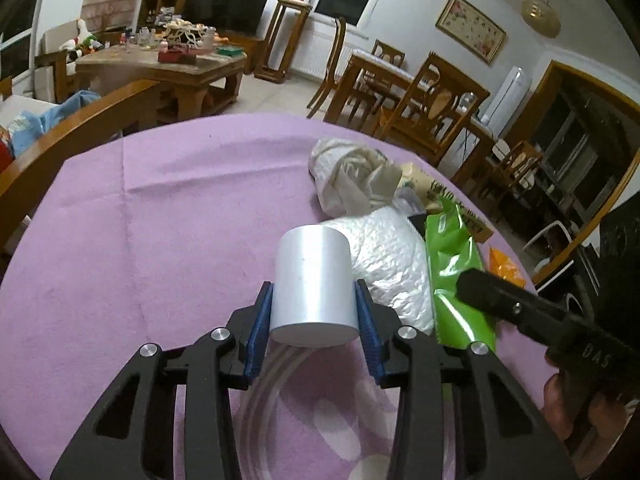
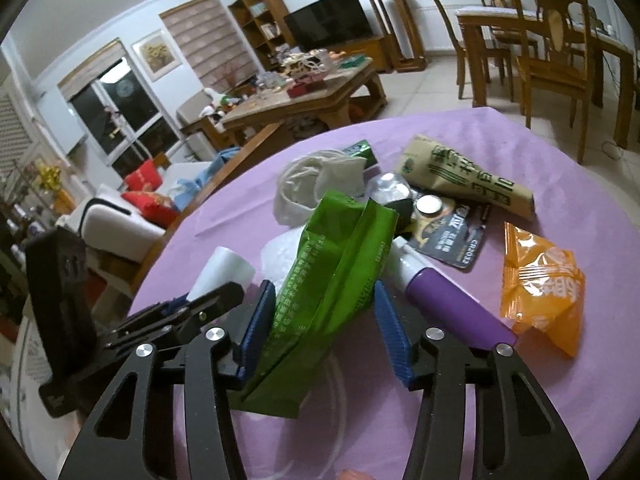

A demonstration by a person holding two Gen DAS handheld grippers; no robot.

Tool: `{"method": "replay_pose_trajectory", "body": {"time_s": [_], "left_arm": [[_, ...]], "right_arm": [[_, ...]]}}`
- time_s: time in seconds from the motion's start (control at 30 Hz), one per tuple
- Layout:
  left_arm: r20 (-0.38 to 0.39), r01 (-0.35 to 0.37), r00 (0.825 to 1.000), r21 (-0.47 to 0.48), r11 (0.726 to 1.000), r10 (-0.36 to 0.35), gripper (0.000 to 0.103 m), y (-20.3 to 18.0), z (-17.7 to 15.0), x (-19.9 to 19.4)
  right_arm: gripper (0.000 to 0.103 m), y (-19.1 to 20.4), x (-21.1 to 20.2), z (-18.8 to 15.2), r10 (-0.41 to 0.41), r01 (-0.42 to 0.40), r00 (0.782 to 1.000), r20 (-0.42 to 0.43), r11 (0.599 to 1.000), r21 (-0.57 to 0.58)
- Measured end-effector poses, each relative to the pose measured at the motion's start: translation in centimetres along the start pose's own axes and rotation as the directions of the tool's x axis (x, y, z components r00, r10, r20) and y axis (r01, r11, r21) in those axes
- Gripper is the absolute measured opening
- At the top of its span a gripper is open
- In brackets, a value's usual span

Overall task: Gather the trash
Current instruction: 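Grasp the white paper roll with the left tool while the right tool grasps the green wrapper, then carry the white roll and green wrapper over the black bin and release both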

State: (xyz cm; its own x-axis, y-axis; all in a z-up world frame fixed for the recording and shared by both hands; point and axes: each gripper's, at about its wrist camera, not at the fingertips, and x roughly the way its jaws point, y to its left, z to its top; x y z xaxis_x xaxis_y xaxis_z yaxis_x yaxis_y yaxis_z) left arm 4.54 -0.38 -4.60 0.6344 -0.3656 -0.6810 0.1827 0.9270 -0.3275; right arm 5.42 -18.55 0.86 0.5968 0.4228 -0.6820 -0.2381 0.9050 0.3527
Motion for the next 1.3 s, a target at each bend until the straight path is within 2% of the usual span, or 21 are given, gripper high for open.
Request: {"method": "replay_pose_trajectory", "body": {"time_s": [0.13,0.27,0.43,0.53,0.67,0.7,0.83,0.93,0.97,1.0,1.07,1.17,1.3], "left_arm": [[0.046,0.018,0.999,0.007,1.000,-0.019,0.040,-0.1,0.1,-0.9],[0.101,0.059,0.993,0.026,0.998,-0.062,0.040,-0.6,0.3,-1.9],[0.092,0.116,0.988,0.053,0.992,-0.120,0.040,-2.0,0.3,-2.0],[0.085,0.145,0.984,0.113,0.983,-0.155,0.040,-4.4,0.1,-2.5],[0.082,0.206,0.971,0.180,0.962,-0.223,0.040,-8.3,-0.2,-3.3],[0.080,0.223,0.967,0.201,0.954,-0.243,0.040,-9.4,-0.3,-3.5],[0.055,0.288,0.946,0.307,0.907,-0.319,0.040,-15.2,-0.9,-3.7],[0.004,0.365,0.919,0.368,0.855,-0.394,0.040,-20.2,-1.8,-3.0],[-0.022,0.401,0.905,0.385,0.832,-0.426,0.040,-22.0,-2.2,-2.6],[-0.045,0.429,0.891,0.400,0.810,-0.451,0.040,-23.7,-2.7,-2.3],[-0.090,0.488,0.861,0.426,0.762,-0.501,0.040,-27.0,-3.7,-1.7],[-0.175,0.562,0.817,0.456,0.690,-0.550,0.040,-32.1,-5.4,-0.1],[-0.273,0.633,0.766,0.484,0.604,-0.583,0.040,-37.5,-8.3,1.7]], "right_arm": [[0.048,-0.3,-1.6,-0.3,0.036,-0.038,0.998,0.044,0.999,0.026],[0.048,-1.2,-5.2,-0.6,0.063,-0.071,0.990,0.129,0.996,0.058],[0.048,-2.8,-11.7,-1.5,0.006,-0.019,0.963,0.268,0.999,0.047],[0.048,-4.5,-16.2,-2.7,-0.080,0.066,0.928,0.363,0.997,0.048],[0.048,-7.5,-21.7,-4.8,-0.186,0.161,0.864,0.467,0.982,0.094],[0.048,-8.6,-23.4,-5.6,-0.216,0.184,0.842,0.494,0.976,0.115],[0.048,-12.4,-28.6,-8.0,-0.297,0.229,0.779,0.552,0.955,0.191],[0.048,-15.3,-31.7,-9.9,-0.356,0.253,0.739,0.571,0.933,0.254],[0.048,-16.1,-32.7,-10.6,-0.380,0.266,0.725,0.575,0.924,0.276],[0.048,-17.5,-34.1,-11.6,-0.419,0.287,0.701,0.578,0.907,0.309],[0.048,-19.2,-35.6,-13.0,-0.460,0.307,0.679,0.573,0.886,0.348],[0.048,-22.9,-38.4,-15.8,-0.549,0.344,0.636,0.543,0.831,0.438],[0.048,-26.5,-40.5,-18.8,-0.627,0.376,0.596,0.503,0.770,0.515]]}}
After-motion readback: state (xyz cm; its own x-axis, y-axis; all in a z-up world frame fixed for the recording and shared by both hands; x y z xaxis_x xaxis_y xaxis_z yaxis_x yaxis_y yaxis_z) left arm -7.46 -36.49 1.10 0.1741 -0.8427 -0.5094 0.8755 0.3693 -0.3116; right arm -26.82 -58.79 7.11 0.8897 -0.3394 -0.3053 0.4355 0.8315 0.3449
